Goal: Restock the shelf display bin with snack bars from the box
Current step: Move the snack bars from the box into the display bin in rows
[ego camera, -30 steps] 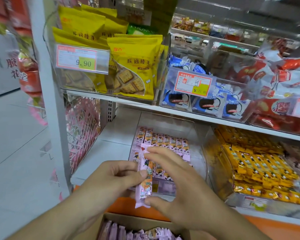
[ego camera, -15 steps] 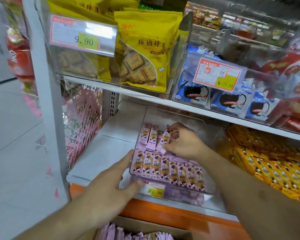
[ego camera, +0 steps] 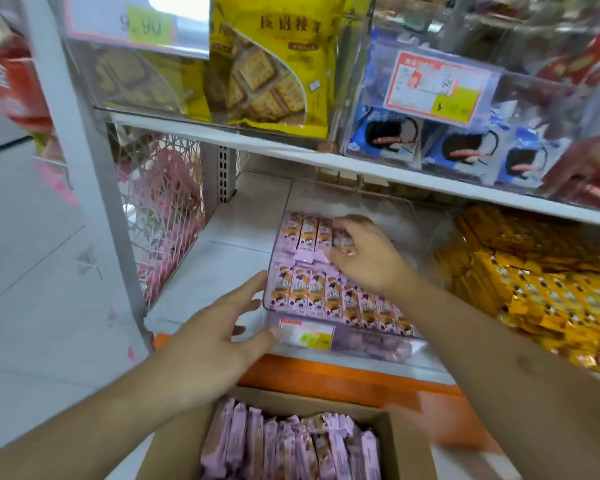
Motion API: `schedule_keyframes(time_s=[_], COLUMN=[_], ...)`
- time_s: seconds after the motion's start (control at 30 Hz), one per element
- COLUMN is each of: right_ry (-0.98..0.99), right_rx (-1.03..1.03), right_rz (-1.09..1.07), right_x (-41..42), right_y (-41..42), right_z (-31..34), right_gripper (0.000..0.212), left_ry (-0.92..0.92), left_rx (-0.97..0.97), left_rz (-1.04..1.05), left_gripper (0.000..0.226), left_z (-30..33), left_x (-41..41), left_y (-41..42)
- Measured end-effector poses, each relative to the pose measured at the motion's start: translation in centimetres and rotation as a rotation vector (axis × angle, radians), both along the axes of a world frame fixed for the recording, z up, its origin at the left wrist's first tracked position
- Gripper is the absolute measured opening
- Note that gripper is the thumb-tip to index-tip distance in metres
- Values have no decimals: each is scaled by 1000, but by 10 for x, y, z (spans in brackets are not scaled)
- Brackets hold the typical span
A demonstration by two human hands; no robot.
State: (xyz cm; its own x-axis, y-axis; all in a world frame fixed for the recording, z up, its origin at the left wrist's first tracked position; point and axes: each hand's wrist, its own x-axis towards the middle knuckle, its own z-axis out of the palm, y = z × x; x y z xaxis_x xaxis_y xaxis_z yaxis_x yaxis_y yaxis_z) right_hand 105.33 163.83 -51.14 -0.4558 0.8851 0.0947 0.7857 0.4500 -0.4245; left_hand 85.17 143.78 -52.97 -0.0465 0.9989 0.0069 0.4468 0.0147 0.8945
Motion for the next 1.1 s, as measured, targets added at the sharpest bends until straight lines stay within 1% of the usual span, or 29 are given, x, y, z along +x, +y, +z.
schedule_keyframes(time_s=[0.07, 0.17, 0.2, 0.27, 0.33, 0.4, 0.5, 0.57, 0.63, 0.67, 0.73, 0.77, 0.87, 0.9, 1.0, 1.1], right_ry=[88, 228, 263, 276, 197, 67, -73, -118, -122, -128, -162, -182, -219, -238, -295, -276], right_rx=[81, 171, 155, 45, -74, -189, -376, -467, -528, -542, -549, -550, -543, -533, -481, -468], right_rz=[10, 82, 120, 194, 250, 258, 240, 227, 199, 183, 164, 162, 158, 154, 156, 134], right_x=[11, 31, 36, 45, 50, 52, 48, 45, 40, 36, 29, 27, 25, 24, 22, 20], right_y=[-31, -90, -111, -149, -176, -192, -200, -198, -192, -188, -178, -173, -157, -153, -148, -150], right_z=[11, 23, 24, 16, -5, -36, -90, -128, -165, -183, -217, -233, -272, -284, -300, -308], right_gripper=[55, 43, 38, 31, 29, 32, 43, 55, 63, 65, 72, 76, 87, 89, 83, 66], left_ry=[33, 113, 132, 164, 220, 315, 372, 377, 380, 374, 332, 301, 304, 288, 291, 282], left_rx=[-32, -103, -116, -149, -198, -239, -306, -332, -319, -334, -408, -417, -368, -382, -371, -374], left_rz=[8, 62, 75, 65, 10, -48, -15, 14, -29, -43, -19, -2, 25, 42, 71, 83], left_gripper=[58, 61, 59, 54, 53, 55, 55, 54, 64, 68, 62, 61, 68, 70, 73, 73], left_z=[-4, -7, -10, -18, -37, -58, -90, -116, -151, -169, -196, -206, -227, -235, -245, -248], left_x=[-5, -10, -11, -8, -7, -4, -5, -7, -11, -14, -16, -15, -7, -6, -3, 0], left_y=[-4, -15, -20, -34, -48, -61, -74, -84, -91, -94, -98, -100, -102, -103, -106, -106])
